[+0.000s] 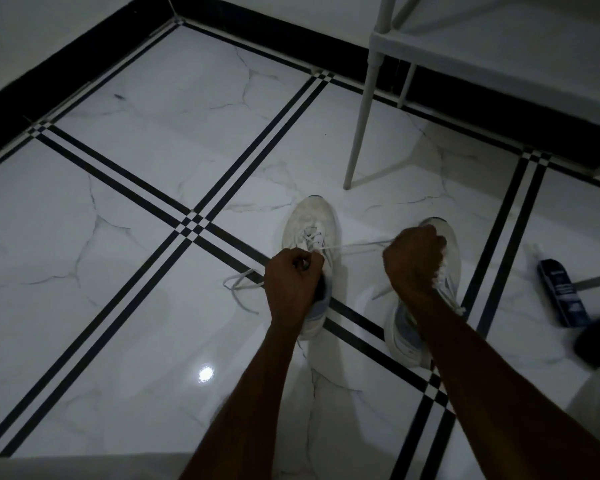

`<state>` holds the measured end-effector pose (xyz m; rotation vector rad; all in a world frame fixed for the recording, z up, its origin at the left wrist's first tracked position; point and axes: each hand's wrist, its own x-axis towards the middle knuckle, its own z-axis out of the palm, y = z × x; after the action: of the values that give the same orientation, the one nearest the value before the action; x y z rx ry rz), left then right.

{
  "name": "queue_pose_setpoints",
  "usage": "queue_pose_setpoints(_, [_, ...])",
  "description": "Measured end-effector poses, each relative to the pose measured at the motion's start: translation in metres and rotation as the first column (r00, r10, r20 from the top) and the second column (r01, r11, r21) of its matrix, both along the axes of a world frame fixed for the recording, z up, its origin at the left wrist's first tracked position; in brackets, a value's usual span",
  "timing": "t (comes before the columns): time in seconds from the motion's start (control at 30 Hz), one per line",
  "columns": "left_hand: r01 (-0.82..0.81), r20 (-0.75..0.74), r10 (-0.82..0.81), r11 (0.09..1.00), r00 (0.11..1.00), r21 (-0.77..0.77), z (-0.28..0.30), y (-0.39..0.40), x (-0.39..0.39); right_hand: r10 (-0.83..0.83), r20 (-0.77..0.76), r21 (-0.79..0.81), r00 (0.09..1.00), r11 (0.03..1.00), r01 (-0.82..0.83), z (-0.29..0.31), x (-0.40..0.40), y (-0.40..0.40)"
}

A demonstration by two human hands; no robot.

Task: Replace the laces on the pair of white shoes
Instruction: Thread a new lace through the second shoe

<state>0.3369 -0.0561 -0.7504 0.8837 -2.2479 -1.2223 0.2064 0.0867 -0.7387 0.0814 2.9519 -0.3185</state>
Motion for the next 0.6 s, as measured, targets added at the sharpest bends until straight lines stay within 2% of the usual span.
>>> queue_pose_setpoints(0.03, [0.0, 0.003, 0.0, 1.0, 1.0, -0.003, -0.001, -0.001, -0.001, 0.067, -0.004, 0.033, 0.998, 0.997, -0.067, 0.0, 0.003, -0.007])
queue_pose_setpoints(0.07, [0.0, 0.009, 0.0, 1.0, 1.0, -0.001, -0.002, -0.001, -0.001, 0.178, 0.004, -0.027, 0.984, 0.984, -0.177, -0.002, 0.007, -0.017])
queue_pose_setpoints(0.13, [0.003, 0.008, -0.003, 1.0, 1.0, 0.002, -0.005, -0.002, -0.001, 0.414, 0.008, -0.285, 0.91, 0.873, -0.395, -0.004, 0.017, -0.039])
queue_pose_setpoints(0.2, [0.002, 0.003, -0.002, 1.0, 1.0, 0.003, -0.005, -0.003, 0.0, 0.527, -0.014, -0.368, 0.85, 0.787, -0.495, -0.005, 0.023, -0.055])
queue_pose_setpoints(0.27, [0.007, 0.018, -0.007, 1.0, 1.0, 0.001, -0.004, -0.005, 0.0, 0.538, -0.021, -0.297, 0.843, 0.802, -0.519, -0.008, 0.021, -0.056])
queue_pose_setpoints(0.3, [0.011, 0.028, -0.011, 1.0, 1.0, -0.001, -0.004, -0.005, 0.0, 0.519, 0.025, -0.246, 0.854, 0.832, -0.498, -0.008, 0.022, -0.052])
queue_pose_setpoints(0.4, [0.013, 0.043, -0.013, 1.0, 0.999, 0.009, -0.002, -0.004, -0.001, 0.363, 0.137, -0.037, 0.922, 0.932, -0.362, -0.011, 0.021, -0.024])
queue_pose_setpoints(0.47, [0.015, 0.038, -0.015, 1.0, 0.999, 0.007, -0.003, -0.005, -0.001, 0.333, 0.146, 0.029, 0.932, 0.94, -0.341, -0.011, 0.023, -0.015])
queue_pose_setpoints(0.53, [0.018, 0.033, -0.019, 1.0, 0.999, 0.01, -0.004, -0.004, -0.002, 0.416, 0.085, -0.063, 0.906, 0.909, -0.412, -0.008, 0.021, -0.026])
queue_pose_setpoints(0.6, [0.012, 0.03, -0.012, 1.0, 0.999, 0.019, -0.004, -0.004, -0.002, 0.511, 0.058, -0.246, 0.858, 0.84, -0.484, -0.007, 0.018, -0.044])
